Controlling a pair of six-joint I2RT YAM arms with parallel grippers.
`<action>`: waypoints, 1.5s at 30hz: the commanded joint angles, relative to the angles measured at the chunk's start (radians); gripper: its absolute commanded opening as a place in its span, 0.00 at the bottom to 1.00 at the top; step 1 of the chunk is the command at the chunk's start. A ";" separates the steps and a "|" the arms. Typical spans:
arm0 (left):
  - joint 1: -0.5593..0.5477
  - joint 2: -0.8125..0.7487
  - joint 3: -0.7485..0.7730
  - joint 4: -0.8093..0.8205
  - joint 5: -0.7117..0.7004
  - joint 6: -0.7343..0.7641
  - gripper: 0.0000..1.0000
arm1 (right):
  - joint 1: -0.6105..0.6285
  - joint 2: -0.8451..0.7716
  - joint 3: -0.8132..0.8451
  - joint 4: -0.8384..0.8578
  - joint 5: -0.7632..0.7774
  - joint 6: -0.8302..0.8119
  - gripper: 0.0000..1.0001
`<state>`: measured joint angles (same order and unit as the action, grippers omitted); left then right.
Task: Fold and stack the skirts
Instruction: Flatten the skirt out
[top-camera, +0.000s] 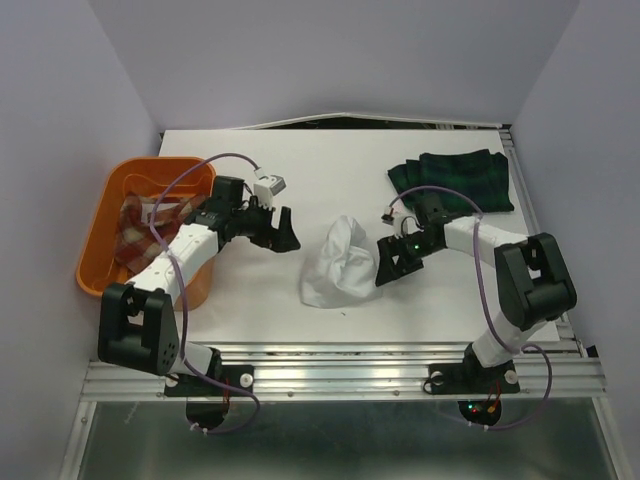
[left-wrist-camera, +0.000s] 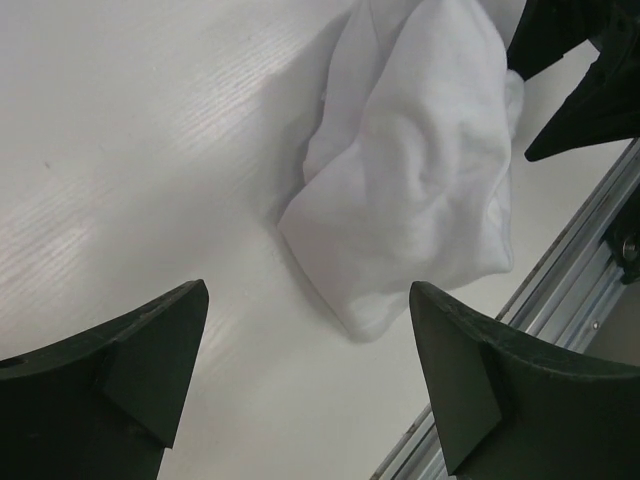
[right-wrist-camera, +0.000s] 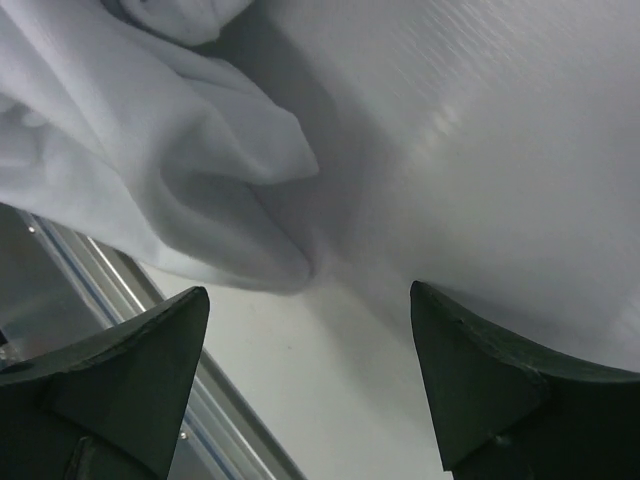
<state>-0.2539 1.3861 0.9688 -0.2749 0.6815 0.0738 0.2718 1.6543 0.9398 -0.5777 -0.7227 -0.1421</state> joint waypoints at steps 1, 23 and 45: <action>-0.004 -0.018 -0.019 0.014 0.052 0.064 0.94 | 0.090 0.021 0.037 0.124 0.086 -0.047 0.87; -0.185 0.327 -0.007 -0.015 0.151 0.093 0.51 | 0.127 -0.174 0.096 0.049 -0.092 0.073 0.01; 0.015 0.240 0.811 -0.570 -0.131 0.319 0.00 | -0.121 -0.065 0.656 -0.056 -0.213 0.081 0.01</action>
<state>-0.2123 1.7061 1.8839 -0.7040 0.6453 0.2958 0.1513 1.7027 1.7016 -0.5541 -0.9207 0.0490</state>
